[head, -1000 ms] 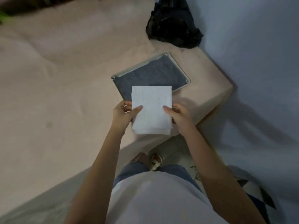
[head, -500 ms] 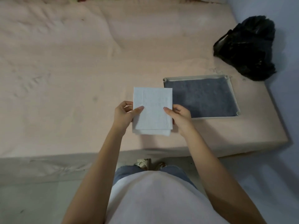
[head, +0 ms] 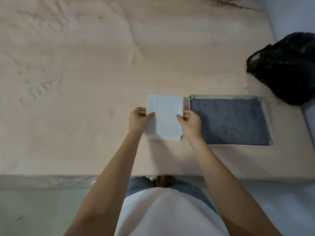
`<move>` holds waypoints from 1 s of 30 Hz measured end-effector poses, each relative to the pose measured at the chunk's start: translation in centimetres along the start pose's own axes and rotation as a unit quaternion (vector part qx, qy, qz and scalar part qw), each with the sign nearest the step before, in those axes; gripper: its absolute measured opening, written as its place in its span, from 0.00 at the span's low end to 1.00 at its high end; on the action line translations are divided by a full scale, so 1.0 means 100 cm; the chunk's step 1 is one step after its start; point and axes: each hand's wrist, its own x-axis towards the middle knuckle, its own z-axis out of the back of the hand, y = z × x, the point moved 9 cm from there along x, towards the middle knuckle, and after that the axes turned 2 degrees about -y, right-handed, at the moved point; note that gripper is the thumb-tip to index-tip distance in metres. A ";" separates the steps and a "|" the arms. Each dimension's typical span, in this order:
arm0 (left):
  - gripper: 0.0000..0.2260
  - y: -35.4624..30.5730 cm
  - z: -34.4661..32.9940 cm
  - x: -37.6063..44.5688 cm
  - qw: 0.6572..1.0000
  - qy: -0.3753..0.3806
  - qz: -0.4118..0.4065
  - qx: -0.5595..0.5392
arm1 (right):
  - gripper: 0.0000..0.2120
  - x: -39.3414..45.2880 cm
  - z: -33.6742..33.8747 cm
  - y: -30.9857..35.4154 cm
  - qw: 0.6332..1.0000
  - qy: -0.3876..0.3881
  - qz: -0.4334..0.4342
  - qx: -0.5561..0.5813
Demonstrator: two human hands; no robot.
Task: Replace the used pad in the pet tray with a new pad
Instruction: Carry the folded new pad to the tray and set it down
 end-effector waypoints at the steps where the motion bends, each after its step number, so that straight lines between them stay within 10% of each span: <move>1: 0.09 0.000 -0.002 0.004 1.000 -0.006 -0.002 0.016 | 0.06 0.003 -0.001 0.005 1.000 -0.008 0.011 -0.022; 12: 0.11 -0.007 -0.020 0.020 0.979 -0.033 -0.027 0.198 | 0.15 0.017 -0.014 0.018 0.960 0.016 0.094 -0.263; 21: 0.16 -0.010 -0.024 0.020 0.950 -0.062 -0.036 0.304 | 0.17 0.021 -0.043 0.022 0.855 0.075 0.131 -0.497; 30: 0.21 -0.052 -0.084 -0.005 0.795 0.006 -0.389 0.465 | 0.26 0.024 -0.077 0.035 0.811 0.106 0.301 -0.491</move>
